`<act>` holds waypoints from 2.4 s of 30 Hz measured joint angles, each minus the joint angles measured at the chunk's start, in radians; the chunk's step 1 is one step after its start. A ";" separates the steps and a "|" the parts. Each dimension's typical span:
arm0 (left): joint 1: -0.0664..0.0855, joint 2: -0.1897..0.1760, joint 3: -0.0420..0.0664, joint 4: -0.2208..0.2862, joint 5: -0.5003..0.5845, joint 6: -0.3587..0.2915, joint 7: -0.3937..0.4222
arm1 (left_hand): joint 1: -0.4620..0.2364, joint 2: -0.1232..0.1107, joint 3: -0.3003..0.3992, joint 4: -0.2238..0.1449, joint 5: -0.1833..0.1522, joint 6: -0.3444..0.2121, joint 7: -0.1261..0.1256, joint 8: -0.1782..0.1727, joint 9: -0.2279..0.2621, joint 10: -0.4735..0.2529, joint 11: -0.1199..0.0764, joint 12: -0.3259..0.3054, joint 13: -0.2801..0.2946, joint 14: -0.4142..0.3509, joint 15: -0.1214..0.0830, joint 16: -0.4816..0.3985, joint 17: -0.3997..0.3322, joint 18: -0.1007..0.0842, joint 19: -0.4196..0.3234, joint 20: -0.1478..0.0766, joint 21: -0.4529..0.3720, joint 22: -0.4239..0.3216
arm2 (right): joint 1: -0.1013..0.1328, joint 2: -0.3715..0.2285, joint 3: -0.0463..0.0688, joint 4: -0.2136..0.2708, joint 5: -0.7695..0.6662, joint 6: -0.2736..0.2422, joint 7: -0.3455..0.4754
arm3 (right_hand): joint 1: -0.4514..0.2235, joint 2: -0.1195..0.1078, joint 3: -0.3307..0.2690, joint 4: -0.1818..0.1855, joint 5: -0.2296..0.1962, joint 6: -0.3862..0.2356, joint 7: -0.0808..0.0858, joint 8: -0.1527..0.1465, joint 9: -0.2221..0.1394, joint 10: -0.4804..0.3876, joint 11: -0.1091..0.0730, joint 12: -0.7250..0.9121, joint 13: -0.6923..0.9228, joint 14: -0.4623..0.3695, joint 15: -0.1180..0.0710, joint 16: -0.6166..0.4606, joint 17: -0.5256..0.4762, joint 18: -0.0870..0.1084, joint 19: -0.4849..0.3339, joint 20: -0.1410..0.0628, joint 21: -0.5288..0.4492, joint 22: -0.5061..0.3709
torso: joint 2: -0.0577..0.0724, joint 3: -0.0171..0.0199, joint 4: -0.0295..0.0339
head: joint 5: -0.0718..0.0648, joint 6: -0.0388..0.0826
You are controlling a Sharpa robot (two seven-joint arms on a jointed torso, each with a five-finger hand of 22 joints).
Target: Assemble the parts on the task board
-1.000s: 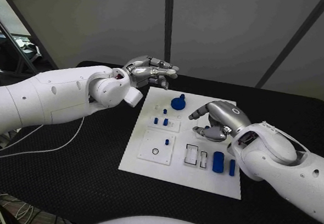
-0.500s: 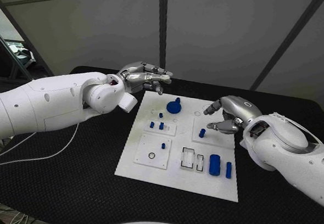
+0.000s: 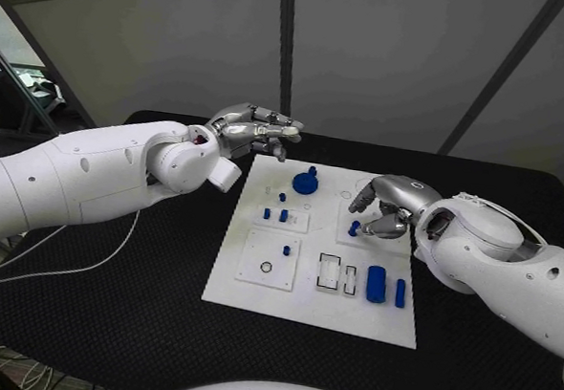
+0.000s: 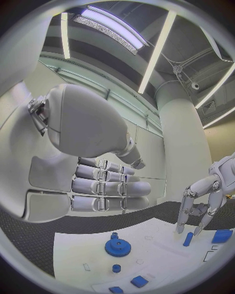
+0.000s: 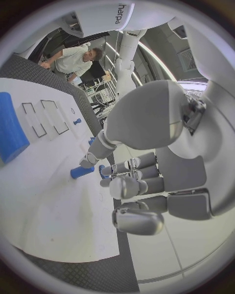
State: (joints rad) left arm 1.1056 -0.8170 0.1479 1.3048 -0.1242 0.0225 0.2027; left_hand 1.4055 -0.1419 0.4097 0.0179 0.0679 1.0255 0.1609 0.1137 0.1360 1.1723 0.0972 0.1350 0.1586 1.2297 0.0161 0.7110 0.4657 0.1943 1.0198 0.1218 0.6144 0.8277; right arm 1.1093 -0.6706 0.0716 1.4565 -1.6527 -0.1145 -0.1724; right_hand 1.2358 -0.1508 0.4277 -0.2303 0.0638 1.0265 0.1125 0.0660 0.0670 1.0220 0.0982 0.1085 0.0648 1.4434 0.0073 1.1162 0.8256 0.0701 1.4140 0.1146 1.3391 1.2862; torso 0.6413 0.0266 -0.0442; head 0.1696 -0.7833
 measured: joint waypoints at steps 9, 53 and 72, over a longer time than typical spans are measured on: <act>0.000 0.003 0.000 -0.002 0.000 0.002 0.000 | 0.000 0.000 0.000 0.000 0.000 0.000 0.000 0.000 0.000 0.000 0.000 0.000 0.000 0.000 0.000 0.000 0.000 0.000 0.000 0.000 0.000 -0.001 | 0.000 0.015 -0.002 -0.015 0.000 0.039 0.000 | 0.004 0.004 0.005 0.005 0.000 0.005 0.005 0.000 0.000 0.021 -0.001 0.011 0.000 0.000 0.000 0.009 0.002 0.000 0.007 0.000 0.000 0.007 | -0.001 0.0001 -0.0008 | 0.000 0.000; 0.000 0.005 0.000 -0.010 0.000 0.005 -0.005 | 0.000 0.000 0.000 0.000 0.000 0.000 0.000 0.000 0.001 0.000 0.000 0.000 0.001 -0.004 0.004 -0.006 -0.001 0.000 0.000 0.000 -0.008 -0.002 | -0.003 -0.051 0.010 0.124 -0.039 -0.059 -0.008 | 0.021 0.092 0.140 -0.002 0.045 0.143 -0.004 0.023 0.021 0.238 -0.034 0.021 0.016 0.022 -0.040 0.098 0.094 -0.016 0.051 -0.038 0.121 0.022 | -0.003 0.0001 -0.0012 | 0.003 -0.002; 0.000 0.016 -0.001 -0.012 0.000 0.008 -0.006 | 0.000 0.000 0.000 0.000 0.000 0.000 0.000 0.000 0.001 0.000 0.000 0.000 0.002 -0.004 0.004 -0.006 -0.002 0.000 0.000 0.000 -0.008 -0.003 | -0.007 0.069 -0.048 0.226 0.024 -0.100 0.056 | 0.029 0.090 0.145 -0.007 0.053 0.143 -0.004 0.014 0.021 0.242 -0.031 0.010 0.016 0.022 -0.040 0.098 0.092 -0.032 0.051 -0.038 0.133 0.021 | 0.000 0.0000 0.0003 | 0.030 -0.016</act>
State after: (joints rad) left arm 1.1054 -0.8013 0.1472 1.2927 -0.1244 0.0305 0.1970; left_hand 1.4055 -0.1419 0.4097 0.0179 0.0680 1.0255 0.1608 0.1138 0.1372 1.1724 0.0972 0.1350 0.1604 1.2261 0.0197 0.7050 0.4639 0.1943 1.0198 0.1218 0.6067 0.8246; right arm 1.1020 -0.6015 0.0236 1.6826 -1.6286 -0.2145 -0.1164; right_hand 1.2650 -0.0613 0.5732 -0.2378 0.1166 1.1693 0.1085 0.0803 0.0880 1.2635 0.0675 0.1186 0.0812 1.4650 -0.0322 1.2140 0.9178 0.0379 1.4653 0.0765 1.4725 1.3076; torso 0.6411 0.0266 -0.0439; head 0.1991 -0.7988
